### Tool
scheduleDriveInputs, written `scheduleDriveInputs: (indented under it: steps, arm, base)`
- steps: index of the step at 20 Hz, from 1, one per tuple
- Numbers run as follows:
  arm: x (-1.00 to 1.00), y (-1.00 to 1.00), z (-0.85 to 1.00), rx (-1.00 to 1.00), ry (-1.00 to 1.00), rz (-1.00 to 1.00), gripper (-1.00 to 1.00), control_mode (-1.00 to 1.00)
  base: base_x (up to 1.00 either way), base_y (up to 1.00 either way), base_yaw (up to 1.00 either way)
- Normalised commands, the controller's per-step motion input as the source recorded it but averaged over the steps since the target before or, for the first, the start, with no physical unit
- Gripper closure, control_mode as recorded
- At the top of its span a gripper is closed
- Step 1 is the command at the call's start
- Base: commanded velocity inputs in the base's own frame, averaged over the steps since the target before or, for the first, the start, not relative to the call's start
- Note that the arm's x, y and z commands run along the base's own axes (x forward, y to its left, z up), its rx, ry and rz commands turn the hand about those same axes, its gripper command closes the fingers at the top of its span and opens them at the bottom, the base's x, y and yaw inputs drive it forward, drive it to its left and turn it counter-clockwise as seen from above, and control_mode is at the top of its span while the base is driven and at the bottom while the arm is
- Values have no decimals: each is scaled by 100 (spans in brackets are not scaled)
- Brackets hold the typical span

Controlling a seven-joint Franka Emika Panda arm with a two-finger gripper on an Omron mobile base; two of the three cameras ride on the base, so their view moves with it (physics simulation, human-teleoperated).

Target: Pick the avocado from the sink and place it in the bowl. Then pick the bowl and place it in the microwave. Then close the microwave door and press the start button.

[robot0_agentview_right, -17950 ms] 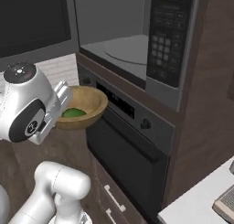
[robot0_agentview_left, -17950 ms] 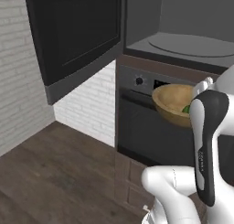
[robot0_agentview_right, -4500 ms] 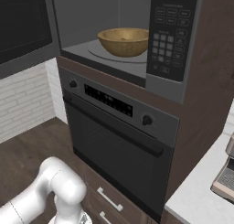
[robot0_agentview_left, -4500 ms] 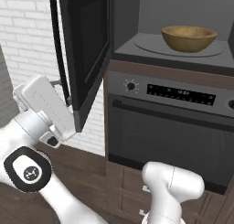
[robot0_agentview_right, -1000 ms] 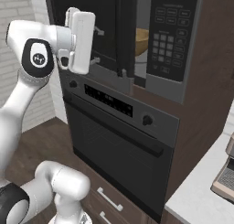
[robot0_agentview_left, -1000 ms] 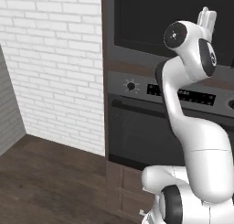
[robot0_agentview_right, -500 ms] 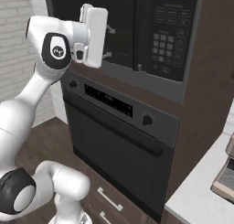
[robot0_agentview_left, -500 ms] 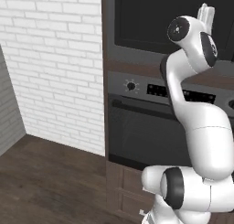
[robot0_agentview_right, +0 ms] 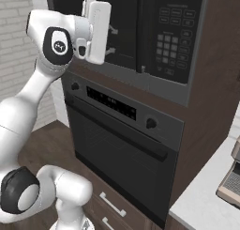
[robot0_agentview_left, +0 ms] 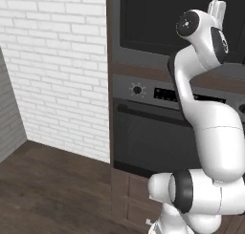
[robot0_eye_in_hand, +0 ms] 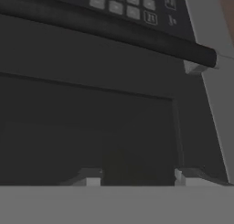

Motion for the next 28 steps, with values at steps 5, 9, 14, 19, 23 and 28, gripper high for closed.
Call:
scheduleDriveInputs:
  steps: [5,9,14,19,23,28]
  arm:
    - [-46,40,3,0,6,0,-100,-100]
    - [-55,17,35,-2,17,0,-100,-100]
    - [-67,-2,33,-8,35,2,-100,-100]
    - [-80,-1,-2,-21,44,11,-100,-100]
    - [-100,-11,-30,-16,16,18,-100,-100]
    - [-92,-2,-35,-22,19,17,100,-100]
  base:
    - [0,0,0]
    - [0,0,0]
    - [0,0,0]
    - [0,0,0]
    - [0,0,0]
    - [0,0,0]
